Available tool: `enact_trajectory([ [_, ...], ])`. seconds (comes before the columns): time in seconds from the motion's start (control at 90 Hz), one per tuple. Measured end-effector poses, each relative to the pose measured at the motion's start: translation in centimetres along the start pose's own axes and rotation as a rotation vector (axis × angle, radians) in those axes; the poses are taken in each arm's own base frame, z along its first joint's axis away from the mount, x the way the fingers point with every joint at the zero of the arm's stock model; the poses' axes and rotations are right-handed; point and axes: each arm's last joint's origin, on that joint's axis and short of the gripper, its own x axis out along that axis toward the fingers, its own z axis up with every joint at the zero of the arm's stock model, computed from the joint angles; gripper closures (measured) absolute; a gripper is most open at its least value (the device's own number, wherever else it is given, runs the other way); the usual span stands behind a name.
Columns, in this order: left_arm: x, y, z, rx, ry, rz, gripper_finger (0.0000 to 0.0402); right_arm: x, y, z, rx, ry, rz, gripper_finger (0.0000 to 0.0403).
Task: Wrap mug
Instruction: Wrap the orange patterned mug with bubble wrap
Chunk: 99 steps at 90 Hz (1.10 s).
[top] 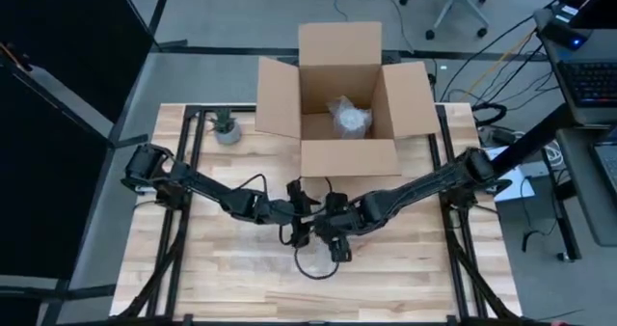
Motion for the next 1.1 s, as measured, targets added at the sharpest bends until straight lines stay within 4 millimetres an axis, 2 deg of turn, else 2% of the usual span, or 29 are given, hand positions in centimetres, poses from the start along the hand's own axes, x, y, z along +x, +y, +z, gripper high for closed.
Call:
enact_trajectory([
  [0.233, 0.0, 0.0, 0.0, 0.004, 0.000, -0.001, 0.0180, -4.9, -0.8, -0.2, 0.009, -0.067, -0.006, 0.0152],
  [0.333, 0.0, 0.0, 0.0, 0.004, 0.000, -0.001, 0.0180, -6.0, -1.0, -0.3, 0.021, -0.102, -0.056, 0.0152],
  [0.433, 0.0, 0.0, 0.0, 0.004, 0.000, -0.001, 0.0180, -6.2, -0.8, 0.4, 0.028, -0.180, -0.048, 0.0152],
  [0.544, 0.0, 0.0, 0.0, 0.004, 0.000, -0.001, 0.0180, -4.3, -0.2, 0.6, 0.012, -0.153, -0.045, 0.0152],
  [0.956, 0.0, 0.0, 0.0, 0.008, 0.002, -0.005, 0.0180, 5.5, 0.5, -0.8, 0.001, 0.105, -0.064, 0.0152],
  [1.1, 0.0, -0.1, -0.1, 0.017, 0.003, -0.008, 0.0180, 7.6, 0.6, -1.1, -0.020, 0.138, -0.087, 0.0151],
])
